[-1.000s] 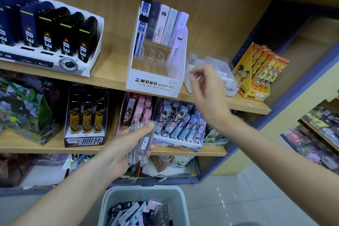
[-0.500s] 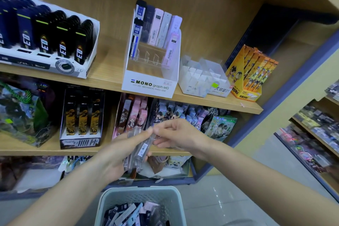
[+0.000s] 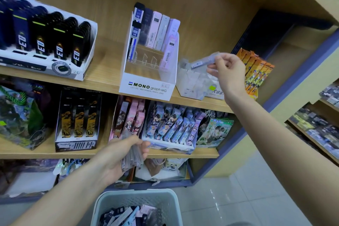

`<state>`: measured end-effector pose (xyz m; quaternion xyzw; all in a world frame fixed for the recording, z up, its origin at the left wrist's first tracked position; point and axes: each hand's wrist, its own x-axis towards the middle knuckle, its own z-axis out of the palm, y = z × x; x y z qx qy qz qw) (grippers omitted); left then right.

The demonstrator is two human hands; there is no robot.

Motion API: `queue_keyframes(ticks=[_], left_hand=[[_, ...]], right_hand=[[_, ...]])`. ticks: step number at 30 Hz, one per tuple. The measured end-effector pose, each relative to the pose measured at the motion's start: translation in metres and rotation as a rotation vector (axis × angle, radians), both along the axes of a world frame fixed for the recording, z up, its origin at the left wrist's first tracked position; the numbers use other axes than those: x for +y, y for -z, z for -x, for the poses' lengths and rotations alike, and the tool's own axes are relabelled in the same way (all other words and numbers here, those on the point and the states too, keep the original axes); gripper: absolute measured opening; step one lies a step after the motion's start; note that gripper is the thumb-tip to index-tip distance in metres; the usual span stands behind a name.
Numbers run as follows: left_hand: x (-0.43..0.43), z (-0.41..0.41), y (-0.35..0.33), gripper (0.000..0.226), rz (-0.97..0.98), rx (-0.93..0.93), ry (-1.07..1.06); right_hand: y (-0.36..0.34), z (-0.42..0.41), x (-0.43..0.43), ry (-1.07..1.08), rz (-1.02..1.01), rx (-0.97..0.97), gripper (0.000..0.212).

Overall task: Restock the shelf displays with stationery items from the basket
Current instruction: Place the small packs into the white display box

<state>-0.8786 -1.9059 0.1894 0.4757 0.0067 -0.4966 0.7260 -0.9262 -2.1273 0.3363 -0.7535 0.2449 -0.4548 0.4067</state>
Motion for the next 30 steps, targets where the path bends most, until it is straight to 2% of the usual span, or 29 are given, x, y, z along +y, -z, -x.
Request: queue_keyframes(ticks=[6, 12, 18, 23, 30], left_hand=[[-0.003, -0.003, -0.001, 0.022, 0.025, 0.024, -0.058], [-0.007, -0.006, 0.002, 0.027, 0.056, 0.024, -0.036], [-0.009, -0.009, 0.003, 0.026, 0.029, 0.012, -0.057], [-0.007, -0.009, 0.000, 0.017, -0.032, -0.005, -0.043], [-0.008, -0.010, -0.002, 0.015, -0.044, -0.008, -0.051]], right_hand=[[0.006, -0.036, -0.024, 0.039, 0.329, 0.093, 0.003], [0.008, -0.049, -0.034, -0.064, 0.507, 0.271, 0.008], [0.010, -0.055, -0.039, -0.136, 0.530, 0.462, 0.006], [0.017, -0.063, -0.043, -0.022, 0.657, 0.453, 0.005], [0.017, -0.052, -0.033, 0.054, 0.610, 0.410, 0.012]])
